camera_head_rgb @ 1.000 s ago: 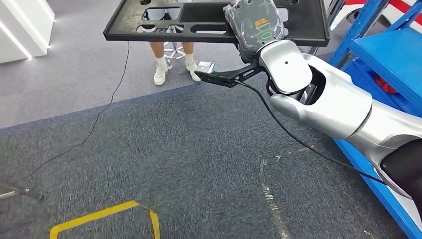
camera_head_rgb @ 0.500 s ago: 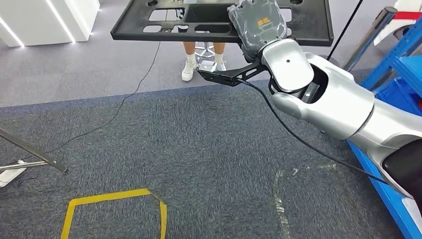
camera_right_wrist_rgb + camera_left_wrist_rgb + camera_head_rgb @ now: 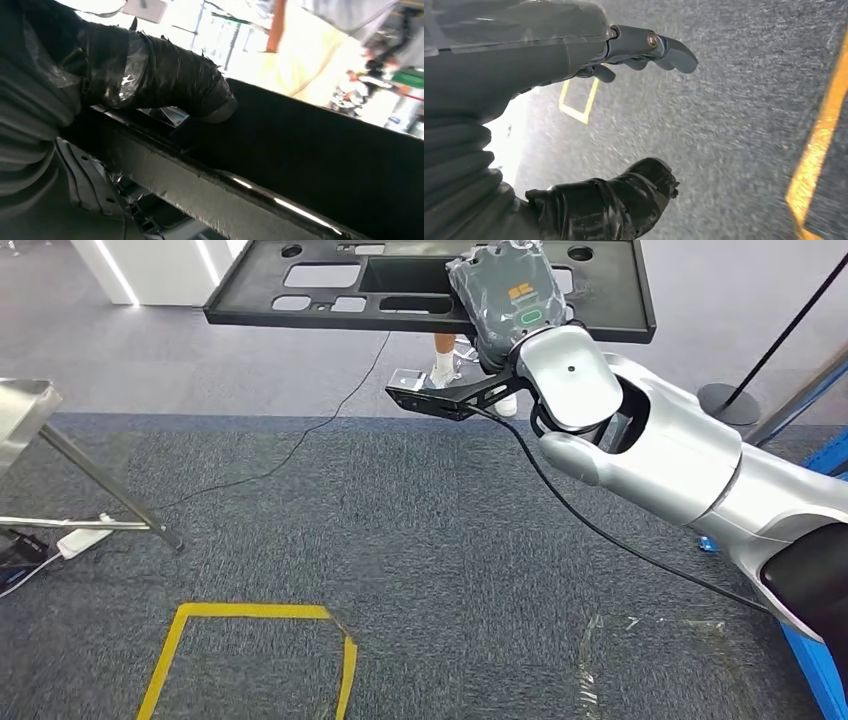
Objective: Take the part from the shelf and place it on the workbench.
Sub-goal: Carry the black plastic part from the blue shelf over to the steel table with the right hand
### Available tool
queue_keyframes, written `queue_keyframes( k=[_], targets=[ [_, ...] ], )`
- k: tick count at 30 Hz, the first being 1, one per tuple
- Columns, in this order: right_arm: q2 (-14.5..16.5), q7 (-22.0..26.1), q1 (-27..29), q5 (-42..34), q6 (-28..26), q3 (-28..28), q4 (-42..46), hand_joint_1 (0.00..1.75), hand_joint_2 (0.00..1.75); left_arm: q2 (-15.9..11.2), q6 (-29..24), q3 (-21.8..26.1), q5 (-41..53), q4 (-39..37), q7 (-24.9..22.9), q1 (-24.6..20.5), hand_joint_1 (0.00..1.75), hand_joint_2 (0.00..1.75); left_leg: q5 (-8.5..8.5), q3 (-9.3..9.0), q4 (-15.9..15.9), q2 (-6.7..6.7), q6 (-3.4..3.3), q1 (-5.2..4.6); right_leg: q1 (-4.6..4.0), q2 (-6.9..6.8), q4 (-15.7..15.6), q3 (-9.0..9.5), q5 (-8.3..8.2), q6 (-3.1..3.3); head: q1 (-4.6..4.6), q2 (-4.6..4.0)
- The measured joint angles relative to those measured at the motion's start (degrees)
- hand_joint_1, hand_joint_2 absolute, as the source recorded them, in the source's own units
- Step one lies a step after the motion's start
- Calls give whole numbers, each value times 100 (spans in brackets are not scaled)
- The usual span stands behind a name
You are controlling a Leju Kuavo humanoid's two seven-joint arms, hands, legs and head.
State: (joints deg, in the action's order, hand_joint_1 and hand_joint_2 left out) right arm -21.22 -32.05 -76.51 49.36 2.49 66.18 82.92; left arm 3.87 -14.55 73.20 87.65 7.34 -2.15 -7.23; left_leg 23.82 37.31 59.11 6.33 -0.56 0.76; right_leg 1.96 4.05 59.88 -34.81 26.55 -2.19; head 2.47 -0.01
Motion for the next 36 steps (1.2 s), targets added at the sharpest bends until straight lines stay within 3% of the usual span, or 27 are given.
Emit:
queue_keyframes(
  k=[2,3,5,7,9,10,11,13,15,16,18,20,22,24,25,26,27,29,31,33,34,36],
  targets=[
    [3,-9,32,-54,-18,-2,-7,175,175,4,-31,-2,-83,-1,47,14,0,175,-36,56,-8,123,74,31,-28,-102,-14,4,-6,81,-5,1],
    [7,-15,43,-77,-21,-2,-9,175,175,12,-35,-2,-124,-2,48,26,0,175,-23,84,15,86,101,35,-34,-170,-29,14,-18,126,-8,1],
    [11,-27,45,-95,-28,-6,-11,175,175,27,-37,-1,-181,-4,52,32,0,175,166,249,339,-206,138,21,-42,-304,-65,35,-41,211,-43,0],
    [11,-38,49,-98,-34,-11,-16,175,175,27,-4,6,-243,-4,47,23,0,175,502,582,1053,-514,156,7,-87,-430,-73,42,-40,257,-79,0],
    [10,-36,67,-101,-36,-13,-19,175,175,23,118,34,-366,-4,28,14,0,175,647,818,1555,-581,140,5,-127,-562,-73,44,-30,274,-83,0],
    [10,-34,75,-102,-35,-13,-19,175,175,25,194,53,-437,-4,20,13,0,175,579,792,1518,-588,119,-2,-142,-626,-73,47,-24,281,-85,0],
    [10,-33,77,-103,-34,-13,-18,175,175,27,250,70,-499,-4,22,14,0,175,427,650,1261,-608,91,-14,-155,-690,-72,54,-17,285,-84,0],
    [9,-36,65,-103,-23,-13,-16,175,175,31,260,94,-569,-4,72,12,0,175,132,221,484,-798,18,-89,-182,-813,-74,73,6,279,-84,0],
    [2,-43,57,-102,-3,-14,-15,175,175,27,176,122,-585,-4,179,-1,0,175,40,-18,36,-965,-49,-180,-204,-922,-82,85,24,252,-79,-1],
    [-2,-46,62,-102,7,-15,-15,175,175,20,131,144,-588,-4,241,-4,0,175,53,-34,-8,-968,-70,-214,-210,-975,-91,89,29,234,-79,-1],
    [-7,-51,73,-102,24,-15,-8,175,175,4,65,188,-579,-4,391,3,0,175,17,-48,-70,-846,-115,-204,-197,-1026,-85,103,58,187,-78,-1],
    [-32,-57,66,-102,67,-18,10,175,175,-3,34,209,-534,-4,561,13,0,175,-25,-102,-159,-732,-172,-163,-175,-791,163,2,232,141,-68,0],
    [-59,-60,59,-102,119,-25,21,175,175,-4,27,211,-491,-4,662,-2,0,175,-39,-132,-190,-632,-211,-135,-159,-473,795,-304,546,120,-55,1],
    [-71,-56,82,-102,153,-28,22,175,175,-5,26,218,-483,-4,699,-24,0,175,-34,-133,-180,-508,-225,-127,-139,-389,1422,-640,747,94,-50,0],
    [-79,-55,99,-102,166,-28,22,175,175,-5,45,224,-488,-4,691,-28,0,175,-29,-132,-167,-430,-222,-117,-118,-384,1507,-710,710,77,-49,0],
    [-84,-54,111,-100,173,-28,22,175,175,-5,88,232,-497,-4,657,-28,0,175,-19,-130,-143,-348,-207,-101,-93,-379,1364,-667,564,56,-50,0],
    [-87,-54,113,-97,176,-28,24,175,175,-5,151,240,-512,-4,603,-27,0,175,1,-125,-103,-269,-181,-81,-59,-347,1032,-525,344,29,-48,-1],
    [-87,-52,102,-80,173,-30,31,175,175,-8,318,261,-542,-4,485,-19,0,175,60,-67,20,-131,-99,-50,1,-150,339,-201,59,-18,-50,0],
    [-85,-47,102,-62,169,-32,41,175,175,-10,423,281,-540,-4,427,-11,0,175,78,23,96,-17,-22,-39,-5,-51,112,-96,36,21,-54,1],
    [-80,-42,108,-54,167,-32,50,175,175,4,448,292,-520,-4,416,6,0,175,52,79,92,71,33,-23,-33,-176,109,-100,18,120,-56,1],
    [-78,-42,108,-52,167,-33,51,175,175,19,452,295,-514,-5,413,15,0,175,74,106,127,5,56,-24,-35,-239,91,-88,9,164,-68,0],
    [-77,-41,94,-44,166,-36,55,175,175,34,462,314,-509,-6,395,18,0,175,277,270,476,-284,97,-33,-47,-367,48,-54,-7,242,-97,0]
  ],
)
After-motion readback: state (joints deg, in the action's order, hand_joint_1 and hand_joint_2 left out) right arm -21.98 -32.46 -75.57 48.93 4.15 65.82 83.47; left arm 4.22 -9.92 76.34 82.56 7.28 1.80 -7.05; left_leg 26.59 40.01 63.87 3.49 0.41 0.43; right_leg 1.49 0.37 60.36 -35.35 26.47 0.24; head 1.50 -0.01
